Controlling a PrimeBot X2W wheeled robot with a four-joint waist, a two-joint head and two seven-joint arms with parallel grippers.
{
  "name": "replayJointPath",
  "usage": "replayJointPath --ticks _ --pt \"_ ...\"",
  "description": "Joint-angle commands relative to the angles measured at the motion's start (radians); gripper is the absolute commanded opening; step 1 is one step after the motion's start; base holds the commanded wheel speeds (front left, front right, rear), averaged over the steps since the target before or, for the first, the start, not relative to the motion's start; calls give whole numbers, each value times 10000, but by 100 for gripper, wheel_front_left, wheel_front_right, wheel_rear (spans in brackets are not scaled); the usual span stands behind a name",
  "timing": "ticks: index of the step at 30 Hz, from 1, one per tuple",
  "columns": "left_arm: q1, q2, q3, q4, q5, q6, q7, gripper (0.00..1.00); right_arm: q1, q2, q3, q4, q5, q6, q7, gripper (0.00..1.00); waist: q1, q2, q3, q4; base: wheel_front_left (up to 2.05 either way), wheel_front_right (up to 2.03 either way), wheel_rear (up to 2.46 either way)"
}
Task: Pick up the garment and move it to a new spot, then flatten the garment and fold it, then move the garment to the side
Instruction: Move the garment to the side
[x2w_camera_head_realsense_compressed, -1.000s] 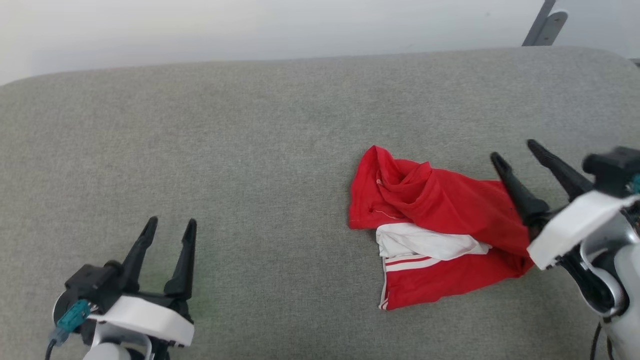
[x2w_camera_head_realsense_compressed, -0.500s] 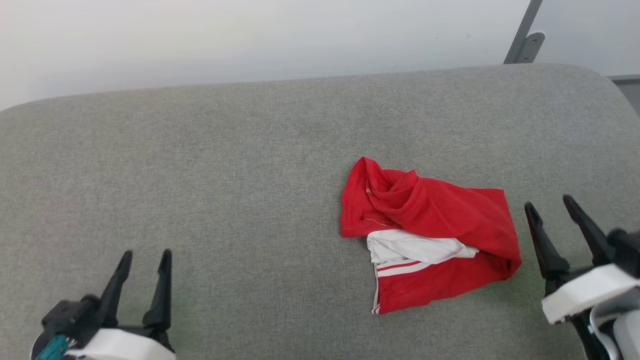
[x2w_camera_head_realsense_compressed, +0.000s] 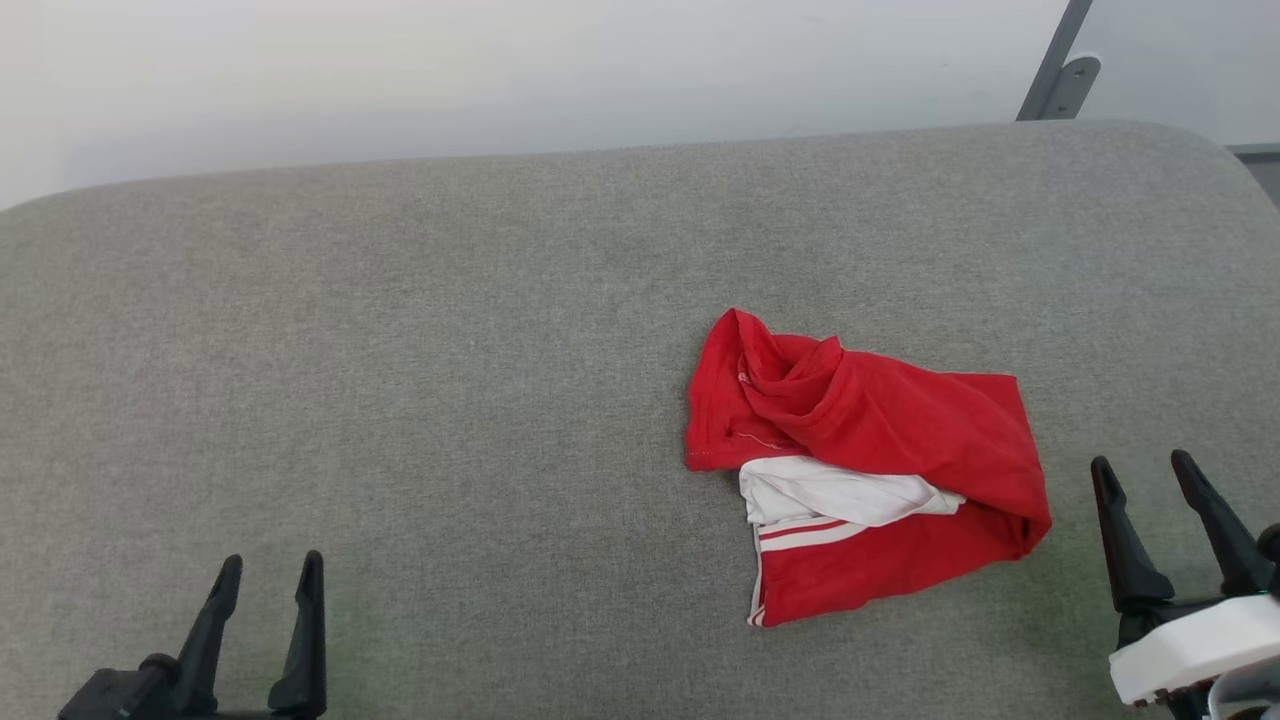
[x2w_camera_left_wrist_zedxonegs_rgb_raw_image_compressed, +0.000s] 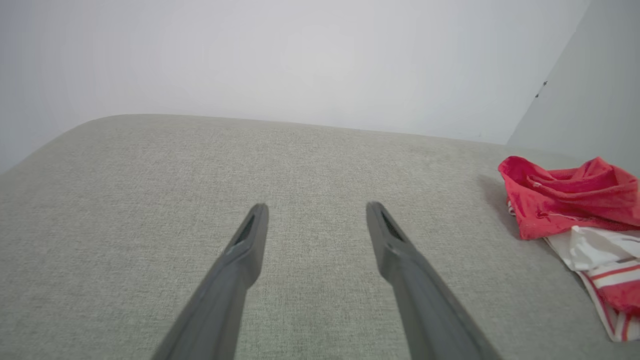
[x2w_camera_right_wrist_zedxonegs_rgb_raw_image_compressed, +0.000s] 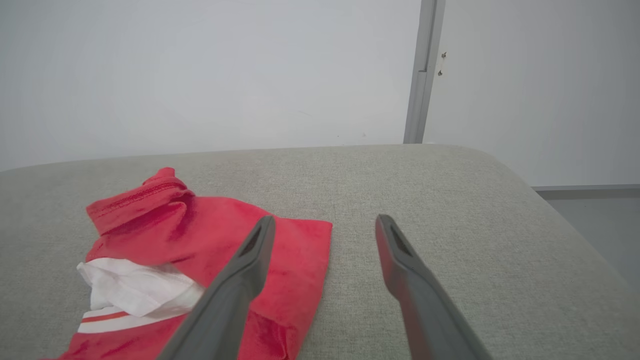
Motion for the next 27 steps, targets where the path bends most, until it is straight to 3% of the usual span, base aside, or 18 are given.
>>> replayJointPath --ticks 1,8,18,21,26,27 --pt "-123 1 -46 -49 29 9 -49 100 66 43 -21 -110 -68 -6 198 100 1 0 49 28 0 0 0" --pt "-746 49 -459 -101 -51 9 -49 100 -901 -335 24 -136 -59 -6 2453 100 1 0 522 175 0 0 0" --pt "-2576 131 -1591 230 -318 10 -49 100 -2624 -1874 815 12 1297 -6 7722 100 1 0 2046 849 0 0 0" --pt "-2953 112 -1819 344 -369 9 -49 100 -2803 -2027 899 -106 1615 -6 8870 100 1 0 2396 997 0 0 0" --pt "-3313 172 -1952 422 -464 10 -49 100 -2662 -1609 865 -37 1737 -5 9808 100 1 0 2806 1115 0 0 0" --pt "-3348 202 -1950 437 -465 9 -49 100 -2613 -1522 912 -38 1756 -5 9925 70 1 0 2853 1109 0 0 0"
